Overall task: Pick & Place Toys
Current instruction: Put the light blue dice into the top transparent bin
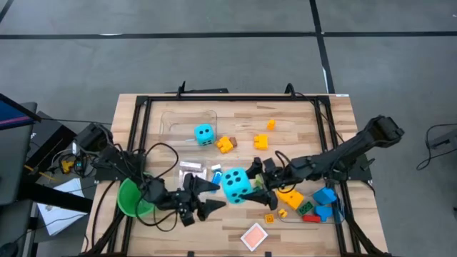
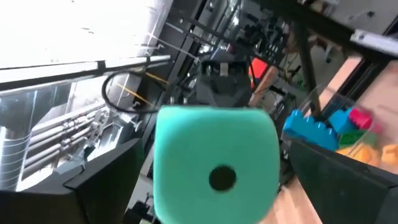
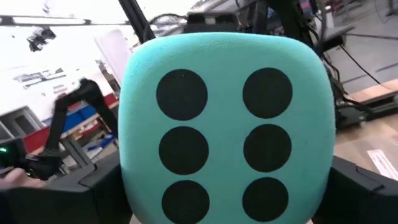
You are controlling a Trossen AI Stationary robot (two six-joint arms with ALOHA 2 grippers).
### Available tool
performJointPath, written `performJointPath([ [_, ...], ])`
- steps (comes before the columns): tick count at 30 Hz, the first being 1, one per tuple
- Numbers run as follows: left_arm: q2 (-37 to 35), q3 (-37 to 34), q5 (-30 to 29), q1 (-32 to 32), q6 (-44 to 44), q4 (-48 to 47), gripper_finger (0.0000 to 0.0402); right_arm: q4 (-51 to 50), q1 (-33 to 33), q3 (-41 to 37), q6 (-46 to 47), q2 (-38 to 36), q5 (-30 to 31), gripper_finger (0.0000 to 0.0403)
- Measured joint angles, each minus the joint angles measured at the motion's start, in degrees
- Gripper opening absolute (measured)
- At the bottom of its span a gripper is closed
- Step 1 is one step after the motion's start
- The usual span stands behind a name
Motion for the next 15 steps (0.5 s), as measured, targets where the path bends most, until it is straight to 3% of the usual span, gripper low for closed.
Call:
performJointPath([
  [15,-0.1,0.2,0.3,-0.3,-0.5,0.0,0.04,3.5,-1.1,1.1,0.5,3.4,-0.7,0.0351],
])
